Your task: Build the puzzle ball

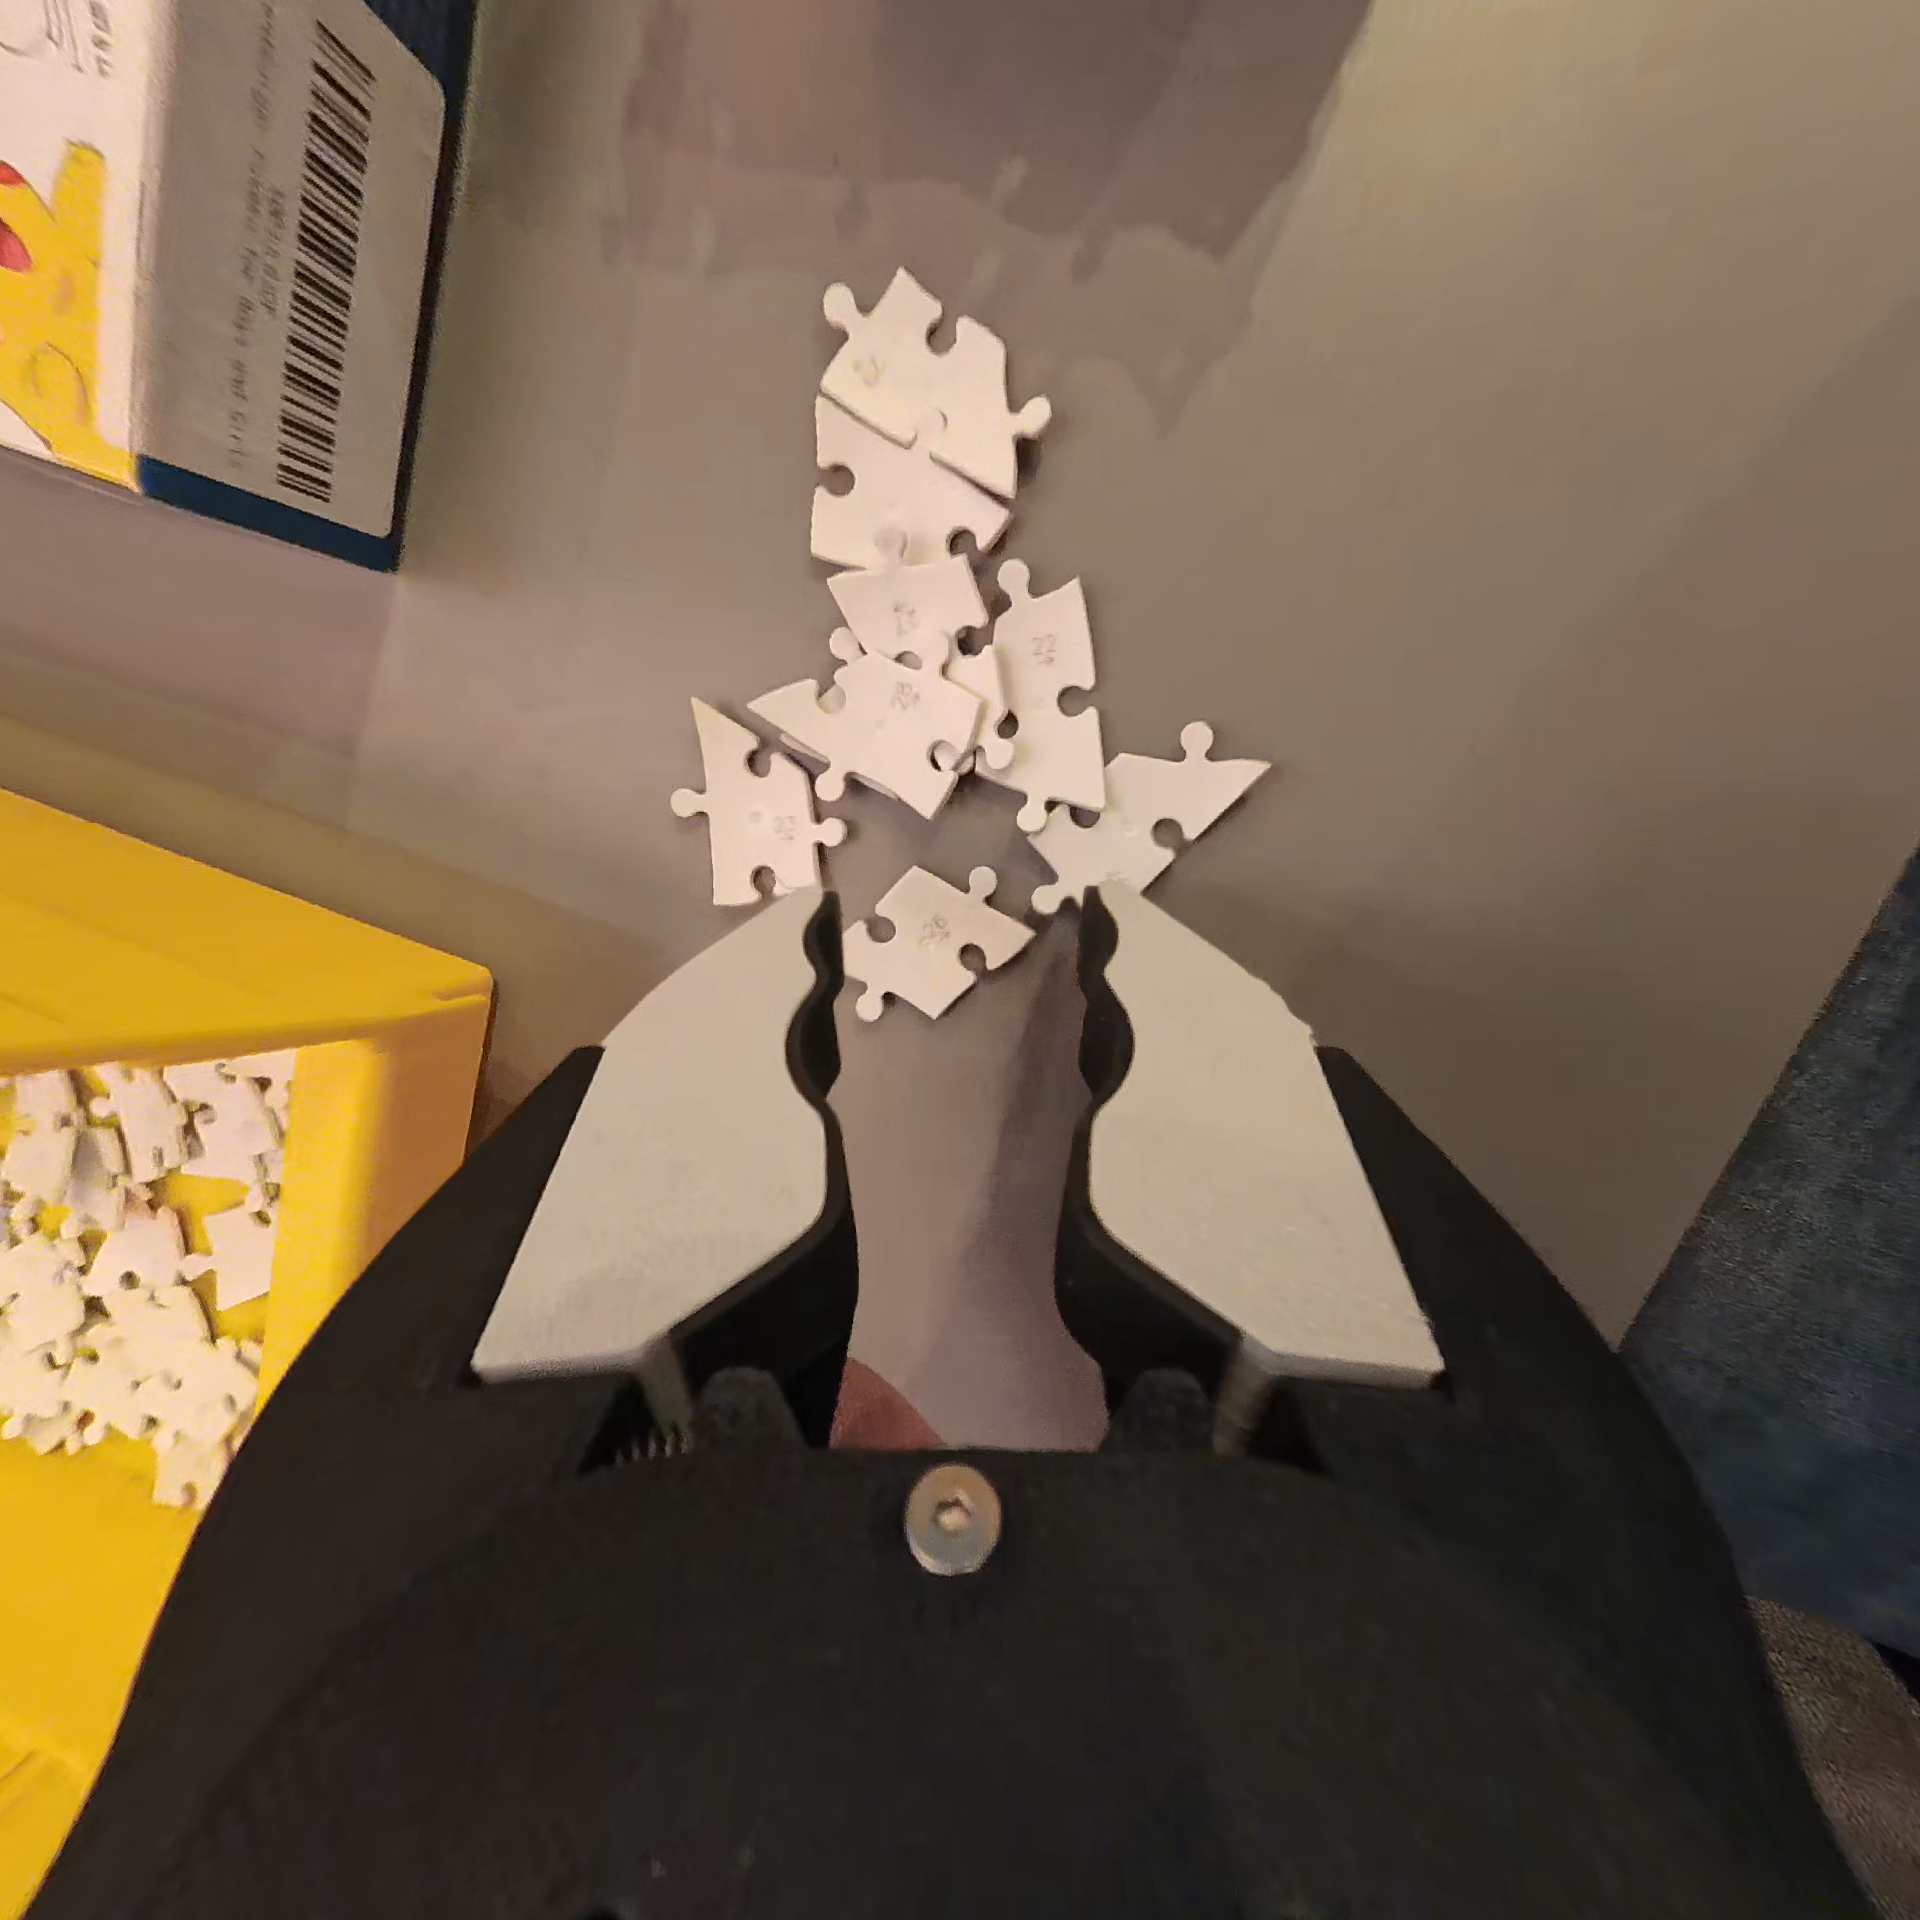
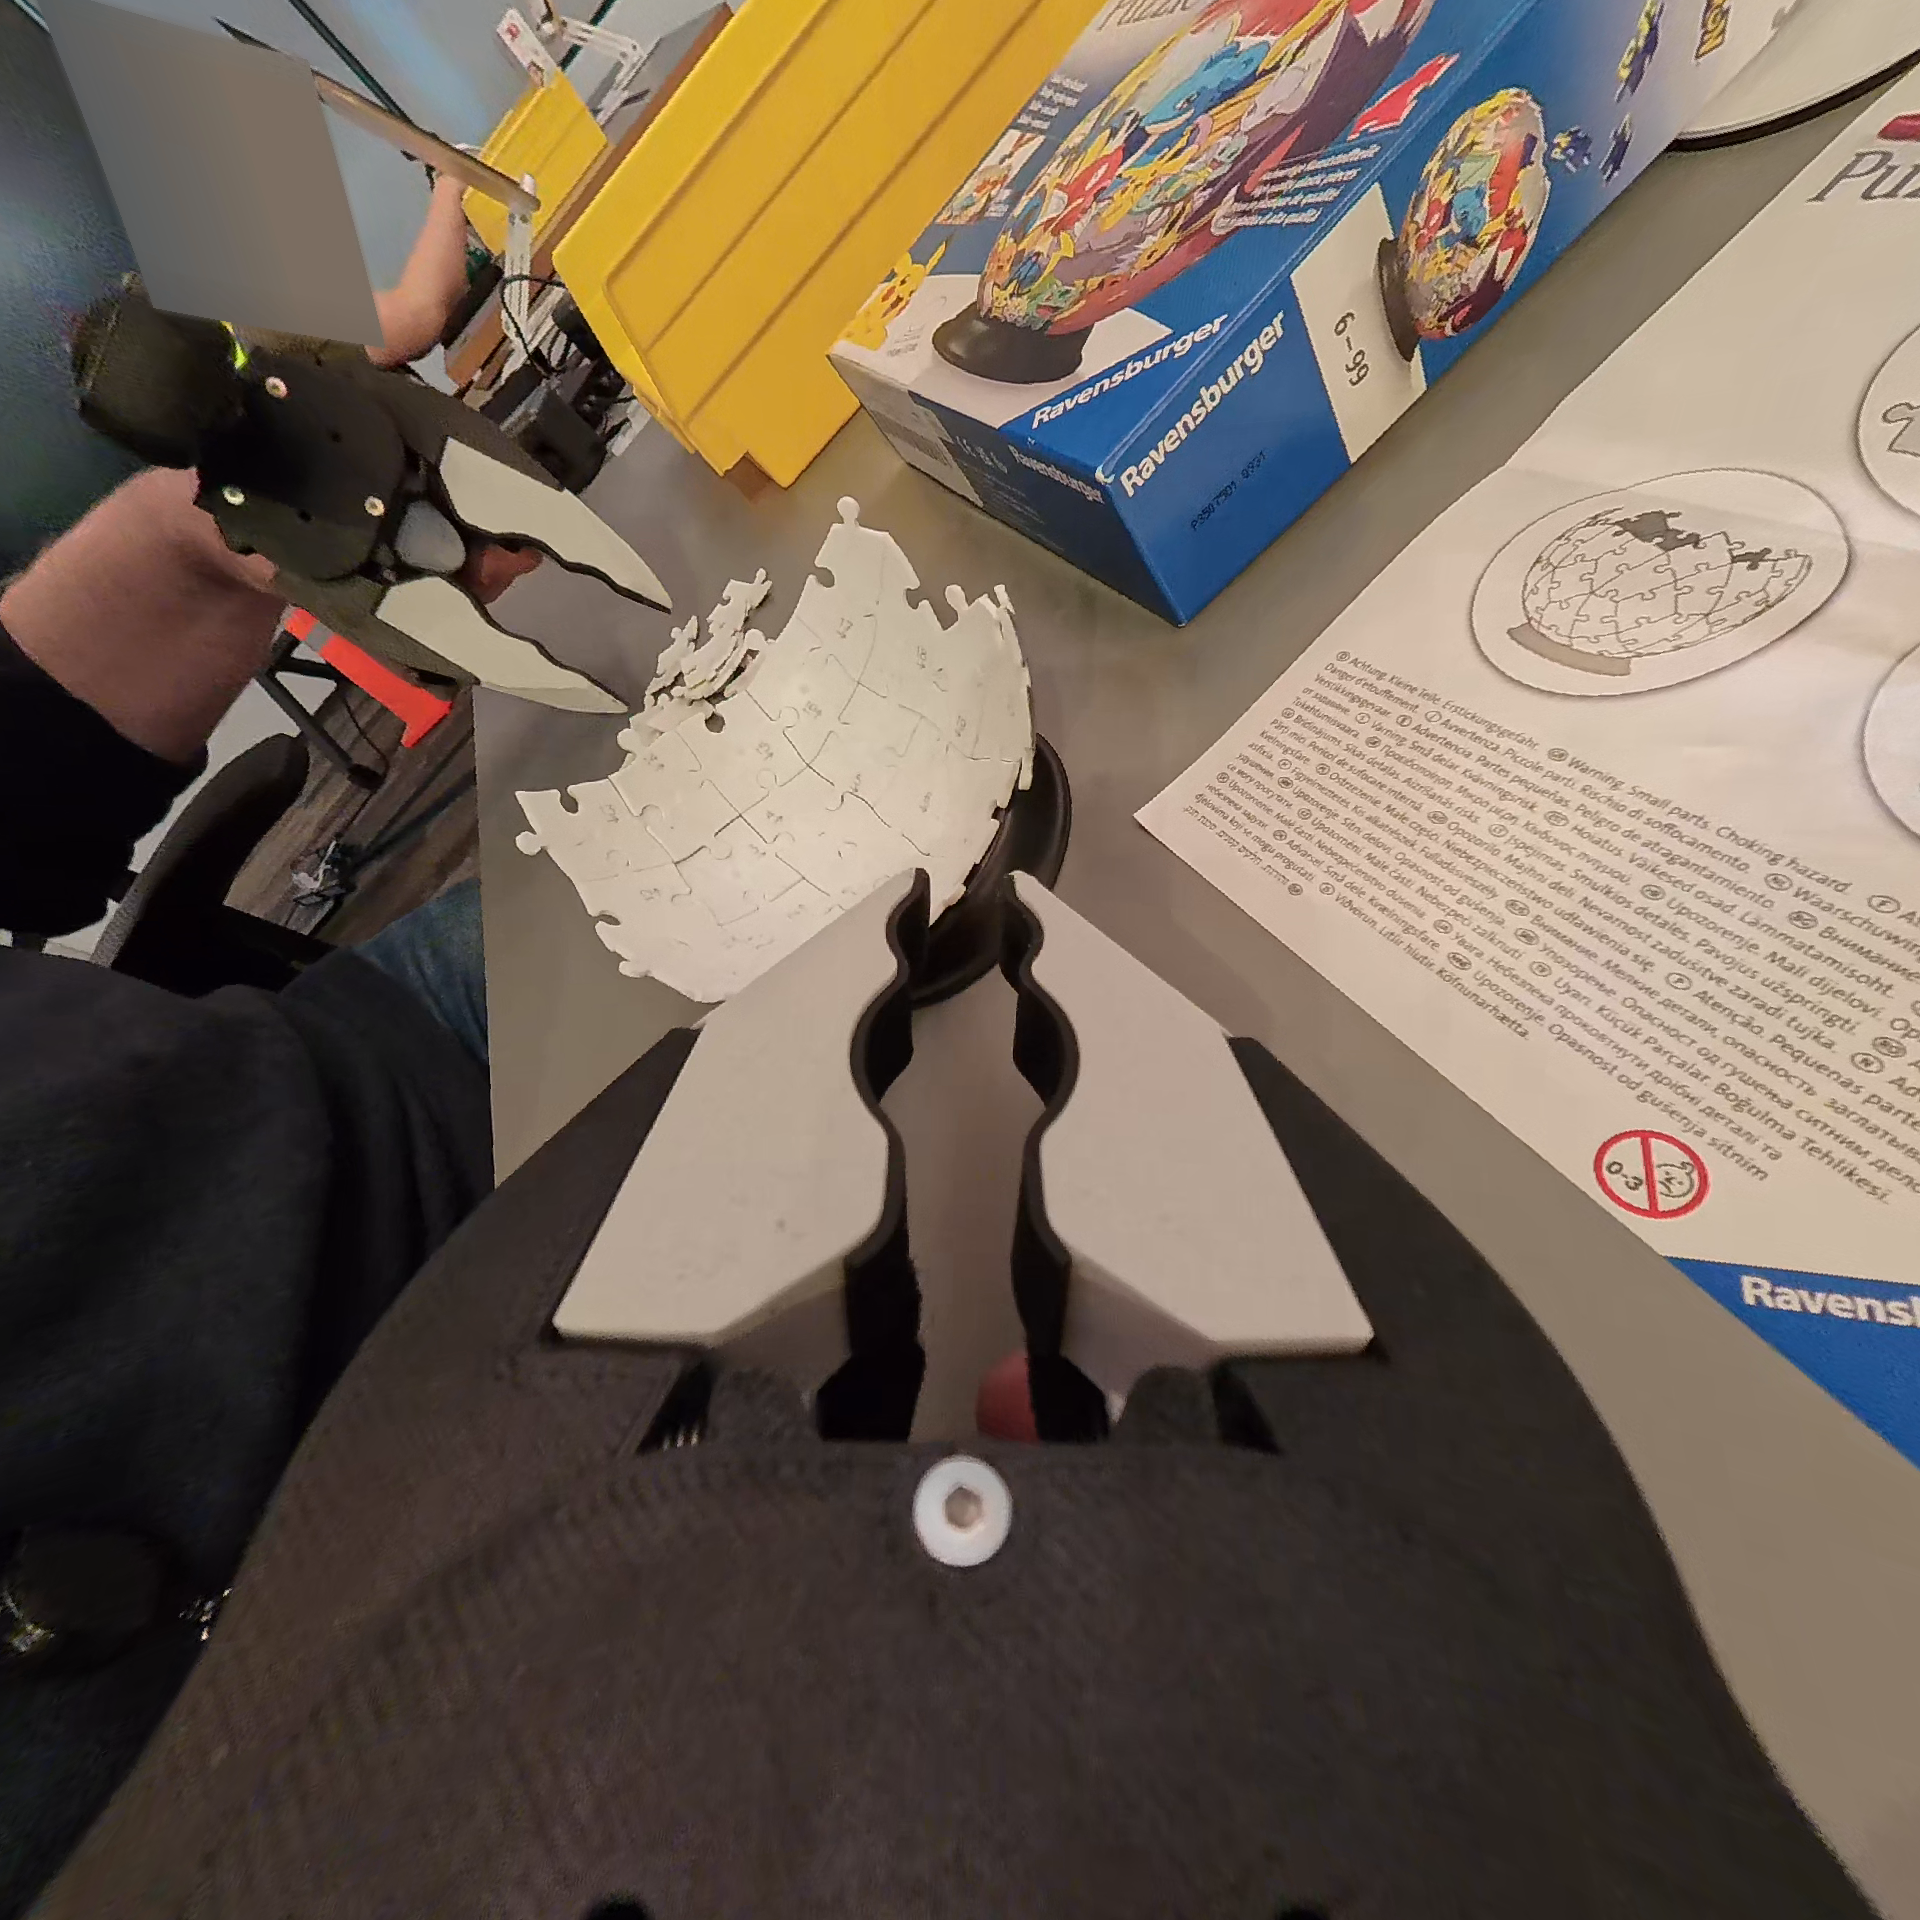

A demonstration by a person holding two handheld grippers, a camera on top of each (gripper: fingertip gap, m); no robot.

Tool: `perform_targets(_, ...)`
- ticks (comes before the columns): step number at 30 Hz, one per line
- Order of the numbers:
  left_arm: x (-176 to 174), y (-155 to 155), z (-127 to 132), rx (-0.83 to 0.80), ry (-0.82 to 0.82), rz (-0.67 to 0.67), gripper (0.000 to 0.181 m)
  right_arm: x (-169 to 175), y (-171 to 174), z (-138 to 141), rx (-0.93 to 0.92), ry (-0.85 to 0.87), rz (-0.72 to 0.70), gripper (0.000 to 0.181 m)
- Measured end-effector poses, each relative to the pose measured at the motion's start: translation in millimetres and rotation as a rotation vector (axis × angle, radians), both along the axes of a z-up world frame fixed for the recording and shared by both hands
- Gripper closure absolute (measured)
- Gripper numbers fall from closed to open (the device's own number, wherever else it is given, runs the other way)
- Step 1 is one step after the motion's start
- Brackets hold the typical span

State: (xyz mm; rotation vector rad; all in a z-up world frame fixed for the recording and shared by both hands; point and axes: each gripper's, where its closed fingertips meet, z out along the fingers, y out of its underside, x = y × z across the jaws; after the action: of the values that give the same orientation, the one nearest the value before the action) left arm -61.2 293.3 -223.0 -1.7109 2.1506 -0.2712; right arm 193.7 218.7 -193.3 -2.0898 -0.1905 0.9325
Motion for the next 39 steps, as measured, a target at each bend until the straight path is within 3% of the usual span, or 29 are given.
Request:
perform_targets(8,19,-1,5,-0.041,-0.111,0.027,0.145,1,1,-1,-0.014,0.018,0.001,0.17)
perform_targets(15,30,0,-8,-0.066,-0.09,0.063,0.15,2,1,0,-0.013,0.025,-0.005,0.17)
perform_targets(17,29,2,-10,-0.057,-0.087,0.065,0.162,2,1,0,-0.012,0.026,-0.003,0.17)
perform_targets(23,26,8,-3,-0.032,-0.104,0.096,0.173,2,1,0,-0.014,0.027,-0.004,0.17)
perform_targets(25,16,18,-6,0.02,-0.039,0.127,0.171,2,1,0,-0.014,0.025,-0.003,0.17)
perform_targets(29,22,-4,8,-0.075,-0.121,0.112,0.159,2,1,1,-0.009,0.026,-0.003,0.17)
perform_targets(34,26,-13,-7,-0.013,-0.049,0.042,0.152,1,1,1,-0.007,0.025,0.0,0.17)
perform_targets(39,31,-14,-12,-0.056,-0.029,0.037,0.16,2,0,1,-0.001,0.024,-0.003,0.17)
